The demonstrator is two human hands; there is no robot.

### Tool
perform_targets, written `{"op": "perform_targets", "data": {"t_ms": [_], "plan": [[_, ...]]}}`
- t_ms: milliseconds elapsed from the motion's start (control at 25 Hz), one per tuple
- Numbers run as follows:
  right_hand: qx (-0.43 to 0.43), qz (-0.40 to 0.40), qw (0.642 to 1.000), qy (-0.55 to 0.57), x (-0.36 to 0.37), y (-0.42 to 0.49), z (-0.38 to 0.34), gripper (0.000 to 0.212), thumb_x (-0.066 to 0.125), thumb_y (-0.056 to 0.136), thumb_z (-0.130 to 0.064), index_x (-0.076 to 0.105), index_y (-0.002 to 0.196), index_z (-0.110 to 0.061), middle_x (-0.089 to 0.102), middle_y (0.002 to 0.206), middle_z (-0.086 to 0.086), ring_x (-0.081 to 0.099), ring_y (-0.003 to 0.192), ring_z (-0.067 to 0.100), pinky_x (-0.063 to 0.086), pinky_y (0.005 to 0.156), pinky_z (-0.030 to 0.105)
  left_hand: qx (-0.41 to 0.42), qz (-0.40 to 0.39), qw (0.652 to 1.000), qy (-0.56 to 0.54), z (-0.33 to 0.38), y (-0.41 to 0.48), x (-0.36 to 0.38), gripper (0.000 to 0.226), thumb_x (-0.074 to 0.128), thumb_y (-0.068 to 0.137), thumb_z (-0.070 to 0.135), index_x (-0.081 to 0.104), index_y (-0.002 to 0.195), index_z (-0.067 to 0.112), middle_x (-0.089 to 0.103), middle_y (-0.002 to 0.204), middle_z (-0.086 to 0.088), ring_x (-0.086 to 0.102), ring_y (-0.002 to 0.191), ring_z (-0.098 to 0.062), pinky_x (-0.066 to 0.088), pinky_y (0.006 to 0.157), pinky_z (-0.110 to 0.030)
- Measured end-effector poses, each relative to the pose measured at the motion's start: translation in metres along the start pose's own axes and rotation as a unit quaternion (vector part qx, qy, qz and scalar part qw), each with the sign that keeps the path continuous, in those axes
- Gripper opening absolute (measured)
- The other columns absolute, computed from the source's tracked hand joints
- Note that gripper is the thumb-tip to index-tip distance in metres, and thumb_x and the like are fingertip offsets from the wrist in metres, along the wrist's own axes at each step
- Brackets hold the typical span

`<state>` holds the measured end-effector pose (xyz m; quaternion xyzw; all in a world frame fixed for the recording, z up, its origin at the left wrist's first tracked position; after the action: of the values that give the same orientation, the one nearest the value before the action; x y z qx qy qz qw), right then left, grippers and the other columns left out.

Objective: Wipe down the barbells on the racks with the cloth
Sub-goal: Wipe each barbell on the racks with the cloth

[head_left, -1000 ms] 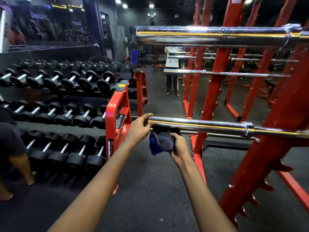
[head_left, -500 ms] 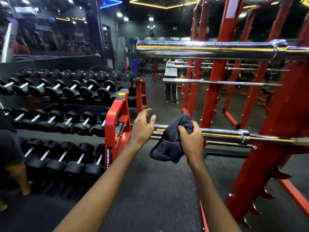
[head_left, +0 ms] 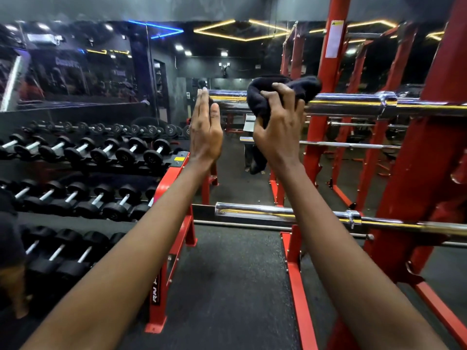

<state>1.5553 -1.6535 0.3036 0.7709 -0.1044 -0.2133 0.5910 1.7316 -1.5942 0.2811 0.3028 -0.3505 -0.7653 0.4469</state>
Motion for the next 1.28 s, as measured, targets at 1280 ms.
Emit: {"op": "perform_targets", "data": {"t_ms": [1280], "plan": [[-0.148, -0.039, 0.988, -0.018, 0.090, 0.018, -0.064, 0.042, 0.055, 0.093, -0.032, 0.059, 0.133, -0.019, 0.056, 0.140, 0.007, 0.053, 0.123, 0.035, 0.039, 0.108, 0.054, -0.119, -0.027, 0.968, -0.220, -0.009, 0.008, -0.033, 0.090, 0.027, 0.083, 0.087, 0.035, 0.150, 0.027, 0.054, 0.145, -0.006, 0.050, 0.135, -0.017, 0.037, 0.115, -0.049]]}}
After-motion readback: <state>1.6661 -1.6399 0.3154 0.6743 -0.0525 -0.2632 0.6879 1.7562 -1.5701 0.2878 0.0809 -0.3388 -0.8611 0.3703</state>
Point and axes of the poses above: each hand's wrist, its own y-axis towards the middle knuckle, its own x-axis out of the palm, z = x × y, the point moved 7 cm from there along y, towards the middle knuckle
